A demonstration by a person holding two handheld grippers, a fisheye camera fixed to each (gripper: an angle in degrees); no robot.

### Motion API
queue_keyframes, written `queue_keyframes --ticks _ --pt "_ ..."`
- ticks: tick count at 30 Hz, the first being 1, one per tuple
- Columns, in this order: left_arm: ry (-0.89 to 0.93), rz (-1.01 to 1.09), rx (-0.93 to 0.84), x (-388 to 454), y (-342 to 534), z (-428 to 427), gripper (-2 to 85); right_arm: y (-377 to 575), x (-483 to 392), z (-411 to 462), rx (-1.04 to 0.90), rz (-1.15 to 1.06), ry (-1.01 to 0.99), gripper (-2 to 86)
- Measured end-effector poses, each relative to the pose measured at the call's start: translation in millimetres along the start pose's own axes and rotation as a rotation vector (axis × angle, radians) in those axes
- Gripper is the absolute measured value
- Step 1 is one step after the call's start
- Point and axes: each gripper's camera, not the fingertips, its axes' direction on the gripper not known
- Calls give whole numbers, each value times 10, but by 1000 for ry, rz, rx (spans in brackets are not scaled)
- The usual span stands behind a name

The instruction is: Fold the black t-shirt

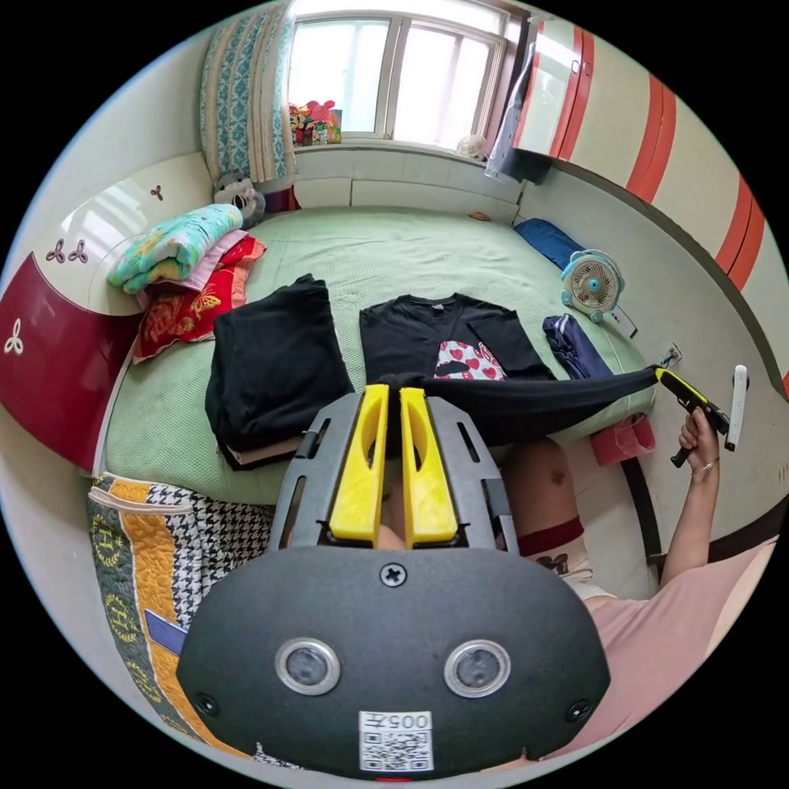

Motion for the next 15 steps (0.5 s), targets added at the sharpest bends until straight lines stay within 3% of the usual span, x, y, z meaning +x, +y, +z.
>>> queue_keyframes --ticks 15 --pt "-50 85 -42 -155 -1654 1195 42 -1305 -531 1109 18 -182 74 -9"
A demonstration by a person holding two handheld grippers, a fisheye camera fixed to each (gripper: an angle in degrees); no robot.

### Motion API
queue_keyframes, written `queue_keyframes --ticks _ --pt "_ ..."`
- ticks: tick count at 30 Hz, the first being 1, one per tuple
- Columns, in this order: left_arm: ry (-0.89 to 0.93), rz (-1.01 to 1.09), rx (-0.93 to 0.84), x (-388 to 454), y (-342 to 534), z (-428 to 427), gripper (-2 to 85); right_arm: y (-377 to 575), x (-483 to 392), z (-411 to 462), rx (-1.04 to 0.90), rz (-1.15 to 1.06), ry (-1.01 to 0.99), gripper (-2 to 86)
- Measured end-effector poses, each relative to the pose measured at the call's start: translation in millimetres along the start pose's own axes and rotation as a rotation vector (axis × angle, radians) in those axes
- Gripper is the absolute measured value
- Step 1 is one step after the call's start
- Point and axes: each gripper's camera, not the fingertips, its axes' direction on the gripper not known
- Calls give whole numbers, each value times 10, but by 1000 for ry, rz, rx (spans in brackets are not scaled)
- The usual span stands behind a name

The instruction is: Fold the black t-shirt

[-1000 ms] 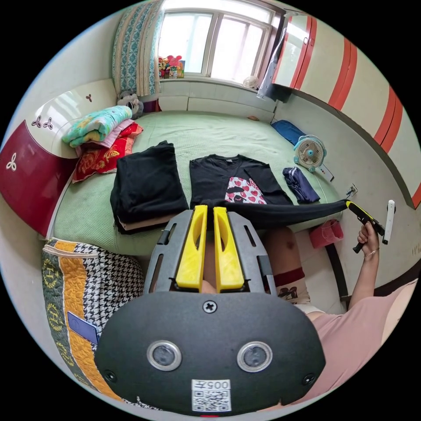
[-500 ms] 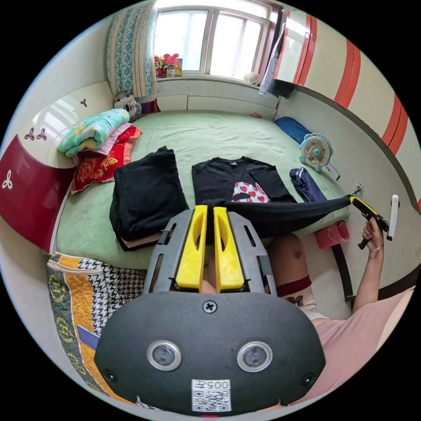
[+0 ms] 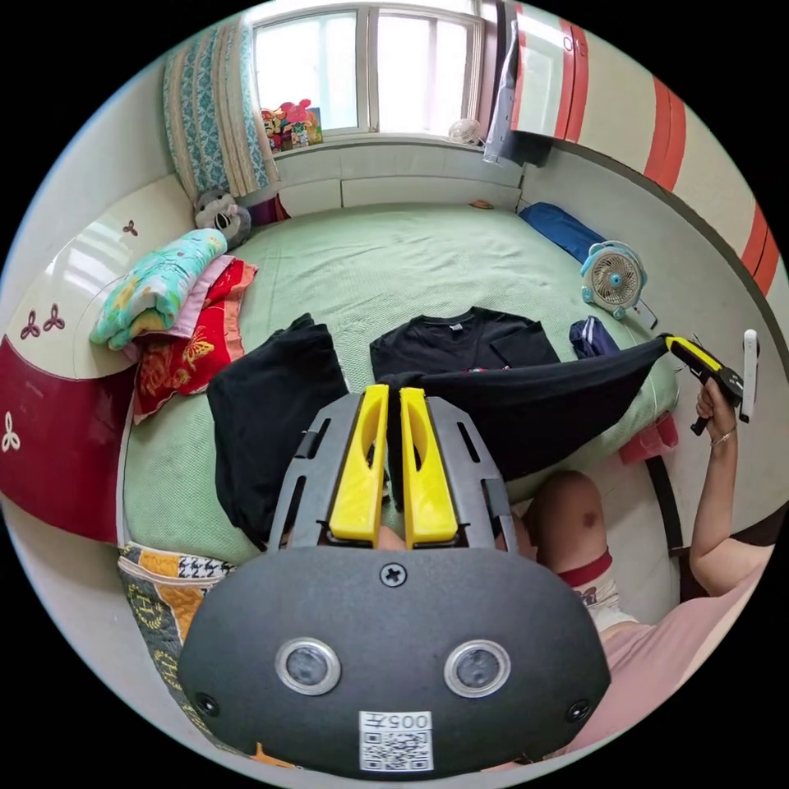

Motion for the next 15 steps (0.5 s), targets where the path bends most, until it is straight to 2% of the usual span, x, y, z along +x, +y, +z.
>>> queue_keyframes --ticks 10,13,15 --pt "2 -10 -150 -248 -1379 1365 42 -1169 -148 1673 -147 -63 -27 -9" --pt "-78 -17 -224 -293 -1801 1935 44 -1553 -168 2343 -220 8 -109 -2" --pt "-99 -99 -247 -405 -2058 2406 51 -1745 -173 2731 -245 71 -181 15"
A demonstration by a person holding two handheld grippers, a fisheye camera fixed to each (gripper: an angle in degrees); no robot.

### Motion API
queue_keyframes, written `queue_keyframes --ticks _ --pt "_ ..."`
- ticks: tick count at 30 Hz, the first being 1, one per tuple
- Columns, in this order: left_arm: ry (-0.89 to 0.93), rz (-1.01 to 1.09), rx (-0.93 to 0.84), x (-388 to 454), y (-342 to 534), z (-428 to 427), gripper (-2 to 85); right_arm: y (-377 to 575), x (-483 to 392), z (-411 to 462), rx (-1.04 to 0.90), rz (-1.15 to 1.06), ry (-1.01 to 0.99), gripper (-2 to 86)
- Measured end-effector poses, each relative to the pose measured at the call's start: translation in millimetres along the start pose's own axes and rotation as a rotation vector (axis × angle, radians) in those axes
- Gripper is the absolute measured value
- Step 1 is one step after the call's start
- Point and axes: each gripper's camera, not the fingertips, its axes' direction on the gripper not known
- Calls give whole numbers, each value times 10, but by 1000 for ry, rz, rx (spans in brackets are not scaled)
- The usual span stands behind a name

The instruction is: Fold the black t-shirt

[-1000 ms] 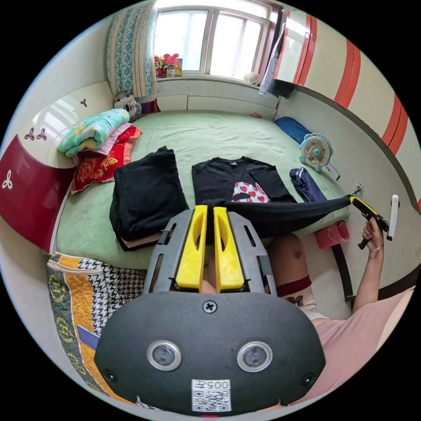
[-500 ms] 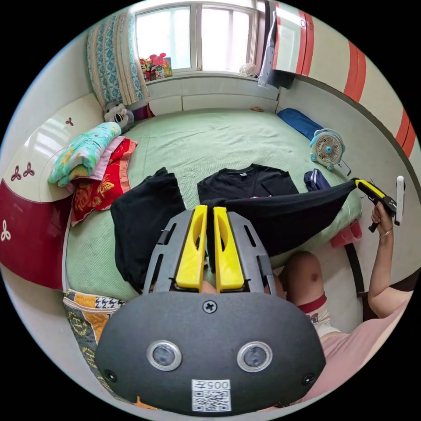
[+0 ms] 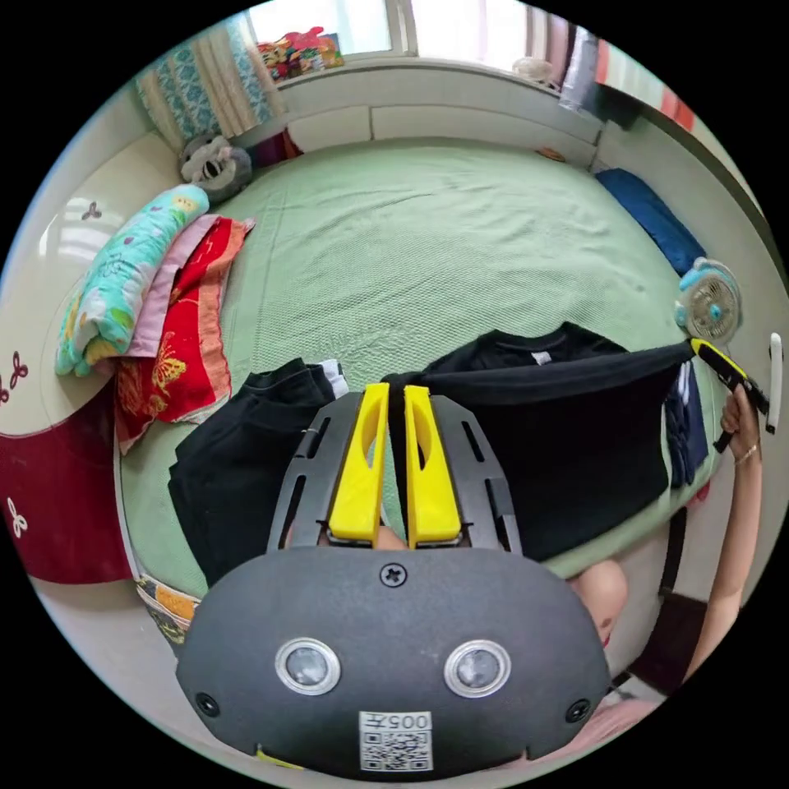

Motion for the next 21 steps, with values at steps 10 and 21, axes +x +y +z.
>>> queue_keyframes --ticks 10,21 --pt "205 -62 -11 -203 120 769 114 320 162 744 -37 -66 -67 86" --pt "12 54 -119 647 959 1770 119 1551 488 1213 -255 -21 -146 108"
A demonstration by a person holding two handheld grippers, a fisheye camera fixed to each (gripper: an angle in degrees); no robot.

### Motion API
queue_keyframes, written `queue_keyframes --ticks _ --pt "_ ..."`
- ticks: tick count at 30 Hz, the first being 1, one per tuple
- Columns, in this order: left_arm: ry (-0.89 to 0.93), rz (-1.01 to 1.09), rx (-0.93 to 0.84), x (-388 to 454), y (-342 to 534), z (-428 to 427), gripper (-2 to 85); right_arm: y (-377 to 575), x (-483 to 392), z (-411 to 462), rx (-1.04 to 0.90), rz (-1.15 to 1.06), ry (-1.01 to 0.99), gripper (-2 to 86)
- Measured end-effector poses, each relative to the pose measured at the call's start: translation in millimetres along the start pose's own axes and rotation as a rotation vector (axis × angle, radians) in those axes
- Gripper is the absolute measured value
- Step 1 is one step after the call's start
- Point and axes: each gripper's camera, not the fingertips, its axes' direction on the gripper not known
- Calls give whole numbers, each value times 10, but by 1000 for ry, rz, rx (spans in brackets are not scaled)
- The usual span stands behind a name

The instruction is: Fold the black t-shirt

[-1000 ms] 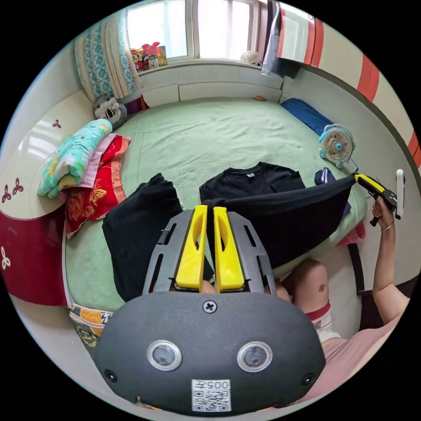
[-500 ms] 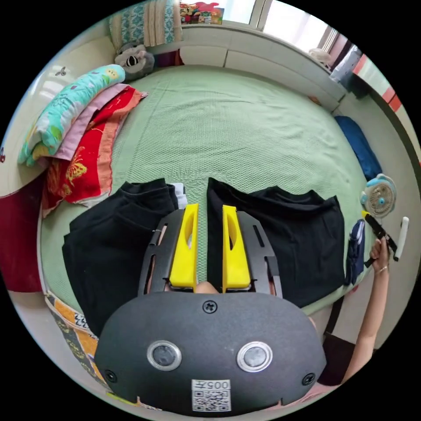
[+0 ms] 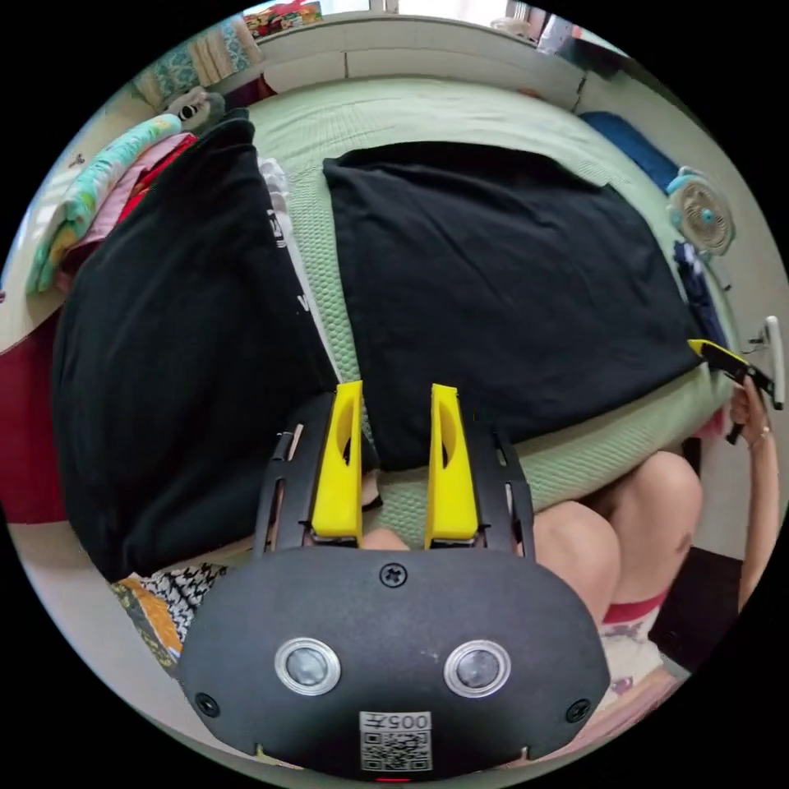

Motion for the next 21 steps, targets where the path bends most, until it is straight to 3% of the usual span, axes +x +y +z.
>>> queue_keyframes --ticks 3,7,13,16,21 --pt "-16 -33 -59 155 -101 129 59 21 -100 127 -61 23 63 42" --pt "-55 -22 -66 311 -81 132 17 186 -227 -67 0 -27 103 -8" --pt "-34 -41 -69 427 182 297 13 696 -110 -26 -16 -14 94 -1" --pt "-42 -146 -87 431 332 412 20 994 -9 110 -17 56 114 40" --pt "63 -77 52 808 458 247 45 1449 57 -40 90 92 11 74"
